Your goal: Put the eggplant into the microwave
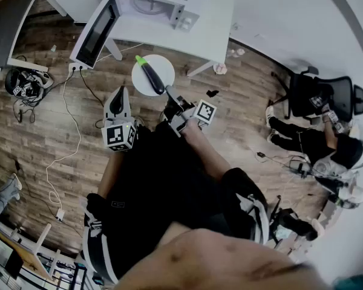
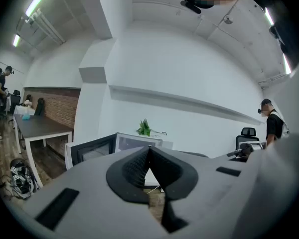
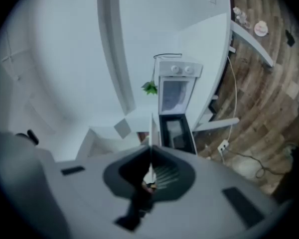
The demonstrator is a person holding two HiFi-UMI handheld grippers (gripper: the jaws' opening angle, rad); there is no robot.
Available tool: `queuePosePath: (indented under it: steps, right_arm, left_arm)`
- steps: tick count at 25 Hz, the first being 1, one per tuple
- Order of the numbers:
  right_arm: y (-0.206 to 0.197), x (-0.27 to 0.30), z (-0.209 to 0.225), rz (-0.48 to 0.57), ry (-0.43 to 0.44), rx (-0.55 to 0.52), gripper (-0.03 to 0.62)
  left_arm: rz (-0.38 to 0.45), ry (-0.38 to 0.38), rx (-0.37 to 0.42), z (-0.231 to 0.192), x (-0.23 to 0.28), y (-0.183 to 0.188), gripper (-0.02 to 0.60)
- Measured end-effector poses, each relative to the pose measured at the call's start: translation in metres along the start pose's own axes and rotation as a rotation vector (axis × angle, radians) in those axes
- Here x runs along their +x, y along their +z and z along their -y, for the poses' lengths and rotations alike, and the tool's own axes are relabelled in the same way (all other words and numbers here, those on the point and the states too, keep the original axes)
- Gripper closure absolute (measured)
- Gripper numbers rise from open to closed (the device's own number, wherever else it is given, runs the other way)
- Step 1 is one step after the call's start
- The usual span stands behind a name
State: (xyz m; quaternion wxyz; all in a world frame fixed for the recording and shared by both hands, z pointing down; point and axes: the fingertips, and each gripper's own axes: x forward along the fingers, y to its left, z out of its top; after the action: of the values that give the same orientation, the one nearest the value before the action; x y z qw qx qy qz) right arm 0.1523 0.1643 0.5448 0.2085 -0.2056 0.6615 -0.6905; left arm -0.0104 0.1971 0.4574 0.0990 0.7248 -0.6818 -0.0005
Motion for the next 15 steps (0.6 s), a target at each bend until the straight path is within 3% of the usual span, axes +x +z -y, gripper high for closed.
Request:
queuePosePath:
  steps: [15]
  right_arm:
    - [-0.002,-0.011,0.008,-0.001,-0.009,0.032,0.557]
  left_arm:
    - [-0.013,-0.016,0.0,0.014,-0.002,-0.005,0.549]
